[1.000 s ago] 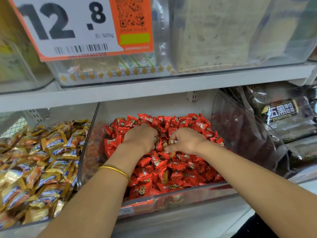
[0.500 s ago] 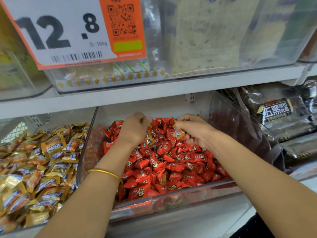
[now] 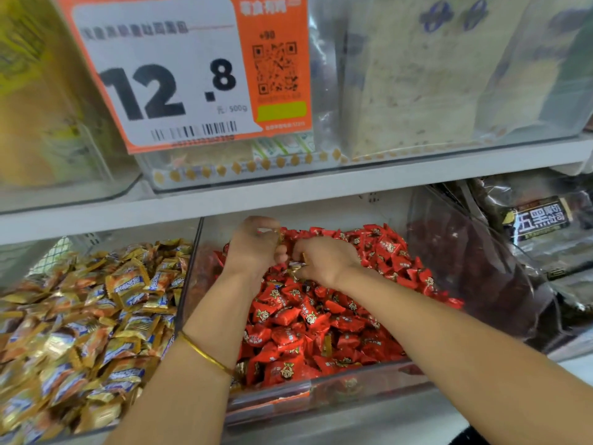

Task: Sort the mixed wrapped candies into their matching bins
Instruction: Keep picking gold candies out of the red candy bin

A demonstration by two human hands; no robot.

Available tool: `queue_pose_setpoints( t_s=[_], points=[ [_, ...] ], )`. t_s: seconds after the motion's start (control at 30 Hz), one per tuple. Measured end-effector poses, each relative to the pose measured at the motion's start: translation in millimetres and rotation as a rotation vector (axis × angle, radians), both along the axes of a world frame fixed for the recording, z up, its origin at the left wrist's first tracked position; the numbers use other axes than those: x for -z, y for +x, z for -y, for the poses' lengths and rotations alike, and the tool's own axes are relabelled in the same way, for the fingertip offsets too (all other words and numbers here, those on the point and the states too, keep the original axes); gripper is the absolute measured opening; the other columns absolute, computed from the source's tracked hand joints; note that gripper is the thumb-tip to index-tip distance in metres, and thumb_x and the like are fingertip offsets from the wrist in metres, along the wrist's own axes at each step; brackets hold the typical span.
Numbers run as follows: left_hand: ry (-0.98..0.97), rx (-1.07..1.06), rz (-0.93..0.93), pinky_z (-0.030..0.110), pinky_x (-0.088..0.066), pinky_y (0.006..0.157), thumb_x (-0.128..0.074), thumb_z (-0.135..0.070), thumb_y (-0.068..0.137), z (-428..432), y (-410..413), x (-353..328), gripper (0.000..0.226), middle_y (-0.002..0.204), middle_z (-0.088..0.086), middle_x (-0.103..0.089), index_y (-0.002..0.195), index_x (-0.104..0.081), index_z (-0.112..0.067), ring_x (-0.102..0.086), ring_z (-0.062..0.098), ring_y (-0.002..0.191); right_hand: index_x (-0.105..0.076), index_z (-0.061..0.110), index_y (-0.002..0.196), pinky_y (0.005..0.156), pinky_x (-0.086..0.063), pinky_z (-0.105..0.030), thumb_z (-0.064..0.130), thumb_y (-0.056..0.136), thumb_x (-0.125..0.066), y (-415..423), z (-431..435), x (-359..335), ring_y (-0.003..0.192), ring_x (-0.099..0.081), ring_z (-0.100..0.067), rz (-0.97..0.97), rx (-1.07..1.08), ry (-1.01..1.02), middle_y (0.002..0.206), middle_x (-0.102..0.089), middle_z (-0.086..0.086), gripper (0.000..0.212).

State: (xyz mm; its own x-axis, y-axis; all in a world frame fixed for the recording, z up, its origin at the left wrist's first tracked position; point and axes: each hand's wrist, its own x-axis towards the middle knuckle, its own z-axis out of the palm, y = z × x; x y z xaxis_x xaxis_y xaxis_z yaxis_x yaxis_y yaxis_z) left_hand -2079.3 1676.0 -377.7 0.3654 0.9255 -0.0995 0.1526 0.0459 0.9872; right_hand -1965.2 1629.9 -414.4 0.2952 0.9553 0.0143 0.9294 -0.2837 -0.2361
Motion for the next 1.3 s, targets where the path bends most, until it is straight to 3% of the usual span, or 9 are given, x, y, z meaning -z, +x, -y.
queue_pose_setpoints(
  t_s=[0.23, 0.37, 0.5, 0.63, 0.77, 0.87, 1.03, 1.17, 1.3],
  points=[
    [0.574, 0.442, -0.711, 0.021, -0.041, 0.076, -0.056, -0.022, 0.093, 0.1, 5.3, 14.9, 0.016, 0.101, 0.005, -0.063, 0.088, -0.068, -0.013, -0.056, 0.023, 0.091, -0.056, 0.014, 0.11, 0.073, -0.045, -0.03, 0.02, 0.085, -0.061, 34.5, 26.8, -12.2, 0.093, -0.058, -0.023, -0.149, 0.219, 0.015, 0.103, -0.06, -0.005, 0.025],
    [0.673, 0.464, -1.002, 0.037, -0.038, 0.105, -0.054, -0.028, 0.093, -1.4, 7.5, 22.0, 0.03, 0.135, 0.01, -0.043, 0.122, -0.06, -0.022, -0.048, 0.027, 0.121, -0.053, 0.009, 0.088, 0.038, -0.032, -0.019, -0.004, 0.077, -0.063, 46.7, 35.9, -14.2, 0.038, -0.041, -0.011, -0.911, 0.354, 0.237, 0.054, -0.052, -0.004, 0.02],
    [0.696, 0.445, -1.161, 0.04, -0.044, 0.1, -0.055, -0.021, 0.092, -1.6, 10.1, 23.6, 0.036, 0.135, 0.01, -0.039, 0.129, -0.054, -0.019, -0.048, 0.028, 0.12, -0.066, 0.02, 0.102, 0.036, -0.028, -0.013, -0.002, 0.082, -0.06, 46.0, 38.8, -19.2, 0.036, -0.035, -0.006, -1.224, 0.352, 0.233, 0.054, -0.058, -0.002, 0.031],
    [0.704, 0.431, -1.29, 0.04, -0.047, 0.093, -0.058, -0.015, 0.091, 1.8, 11.2, 21.9, 0.033, 0.129, 0.007, -0.044, 0.123, -0.057, -0.019, -0.05, 0.028, 0.117, -0.067, 0.019, 0.092, 0.037, -0.03, -0.015, 0.012, 0.085, -0.066, 34.4, 35.0, -16.2, 0.041, -0.036, -0.005, -1.147, 0.269, 0.107, 0.061, -0.053, 0.001, 0.01],
    [0.696, 0.449, -1.315, 0.041, -0.047, 0.093, -0.059, -0.016, 0.089, 1.4, 9.4, 20.5, 0.033, 0.126, 0.006, -0.045, 0.122, -0.055, -0.019, -0.051, 0.028, 0.115, -0.06, 0.014, 0.082, 0.048, -0.043, -0.02, 0.029, 0.087, -0.066, 21.9, 17.1, -1.2, 0.054, -0.048, -0.008, -0.686, 0.134, 0.142, 0.072, -0.058, 0.001, 0.016],
    [0.677, 0.473, -1.302, 0.043, -0.047, 0.094, -0.063, -0.023, 0.087, -1.6, 6.9, 17.8, 0.032, 0.122, 0.006, -0.047, 0.118, -0.056, -0.017, -0.052, 0.027, 0.112, -0.064, 0.019, 0.099, 0.082, -0.05, -0.034, 0.039, 0.086, -0.063, 14.8, 5.8, 5.2, 0.093, -0.06, -0.018, -0.334, 0.043, 0.051, 0.1, -0.065, 0.0, 0.024],
    [0.651, 0.479, -1.247, 0.042, -0.048, 0.09, -0.048, -0.034, 0.095, -5.5, 5.9, 17.8, 0.029, 0.118, 0.006, -0.057, 0.113, -0.061, -0.015, -0.055, 0.026, 0.107, -0.061, 0.024, 0.117, 0.076, -0.046, -0.029, 0.046, 0.086, -0.061, 6.1, 6.9, 8.4, 0.108, -0.058, -0.022, 0.015, 0.013, -0.089, 0.114, -0.063, 0.002, 0.039],
    [0.692, 0.488, -1.332, 0.042, -0.048, 0.091, -0.051, -0.033, 0.095, -2.3, 6.6, 20.5, 0.032, 0.131, 0.005, -0.049, 0.123, -0.058, -0.02, -0.052, 0.028, 0.116, -0.06, 0.014, 0.08, 0.063, -0.042, -0.025, 0.031, 0.086, -0.062, 26.2, 17.3, 1.3, 0.083, -0.059, -0.019, -0.125, 0.131, -0.11, 0.082, -0.059, 0.002, 0.019],
    [0.674, 0.524, -1.317, 0.042, -0.047, 0.094, -0.057, -0.022, 0.093, -1.8, 5.0, 17.0, 0.027, 0.133, 0.008, -0.046, 0.119, -0.058, -0.017, -0.052, 0.028, 0.115, -0.054, 0.011, 0.074, 0.04, -0.035, -0.021, 0.007, 0.079, -0.061, 43.4, 31.2, -7.5, 0.047, -0.045, -0.013, -0.687, 0.238, 0.15, 0.067, -0.058, -0.008, 0.01]
  ],
)
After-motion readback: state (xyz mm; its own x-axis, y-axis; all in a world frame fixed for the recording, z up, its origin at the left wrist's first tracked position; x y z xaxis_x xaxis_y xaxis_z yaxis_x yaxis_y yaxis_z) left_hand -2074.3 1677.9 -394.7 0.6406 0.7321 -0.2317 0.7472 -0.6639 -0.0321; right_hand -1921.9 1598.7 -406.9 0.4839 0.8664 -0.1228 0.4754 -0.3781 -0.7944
